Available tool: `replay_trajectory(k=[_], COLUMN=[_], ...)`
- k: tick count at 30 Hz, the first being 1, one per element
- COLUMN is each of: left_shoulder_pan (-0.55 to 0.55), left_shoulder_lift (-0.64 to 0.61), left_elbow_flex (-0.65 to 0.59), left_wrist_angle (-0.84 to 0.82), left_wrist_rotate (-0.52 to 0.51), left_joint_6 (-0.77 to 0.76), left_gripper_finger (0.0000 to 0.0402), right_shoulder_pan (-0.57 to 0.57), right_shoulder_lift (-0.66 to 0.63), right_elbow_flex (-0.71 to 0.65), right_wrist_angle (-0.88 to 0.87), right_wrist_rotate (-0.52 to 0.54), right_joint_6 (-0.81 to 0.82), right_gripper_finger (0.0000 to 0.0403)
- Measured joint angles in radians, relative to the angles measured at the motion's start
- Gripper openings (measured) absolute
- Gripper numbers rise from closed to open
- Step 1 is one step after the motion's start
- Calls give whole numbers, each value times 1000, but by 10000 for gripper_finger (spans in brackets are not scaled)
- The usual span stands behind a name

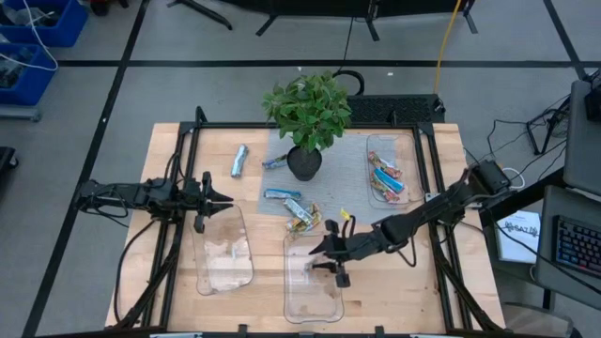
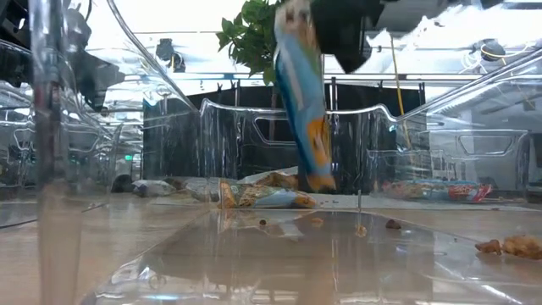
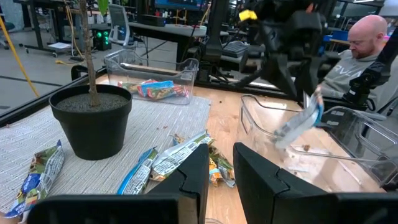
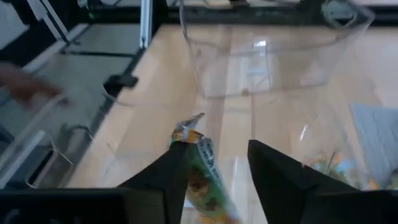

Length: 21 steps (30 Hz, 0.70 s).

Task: Pick and place Granola Bars by type
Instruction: Put the right yellow granola bar into the middle transparent bin, then put the top yellow granola bar into the middle transparent bin

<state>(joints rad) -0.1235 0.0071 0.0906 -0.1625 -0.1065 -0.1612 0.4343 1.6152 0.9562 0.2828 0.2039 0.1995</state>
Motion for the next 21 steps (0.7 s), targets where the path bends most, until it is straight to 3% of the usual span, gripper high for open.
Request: replay_trajectory(k=[5, 11, 21], left_shoulder_pan=[0, 0, 0], left_shoulder_lift=[0, 0, 0], left_elbow_flex=[0, 0, 0], left_wrist_angle=[0, 0, 14], left_wrist_rotate=[0, 0, 0], left_joint_6=[0, 0, 25], left_gripper_finger=[77, 77, 77], right_shoulder_pan=[0, 0, -3], right_shoulder_lift=[-48, -47, -52], right_elbow_flex=[0, -1, -5], right_wrist_angle=[-3, -44, -52], right_wrist_rotate=[-3, -183, -180], right_joint_6=[-2, -21, -2], right_gripper_finger=[175, 176, 172])
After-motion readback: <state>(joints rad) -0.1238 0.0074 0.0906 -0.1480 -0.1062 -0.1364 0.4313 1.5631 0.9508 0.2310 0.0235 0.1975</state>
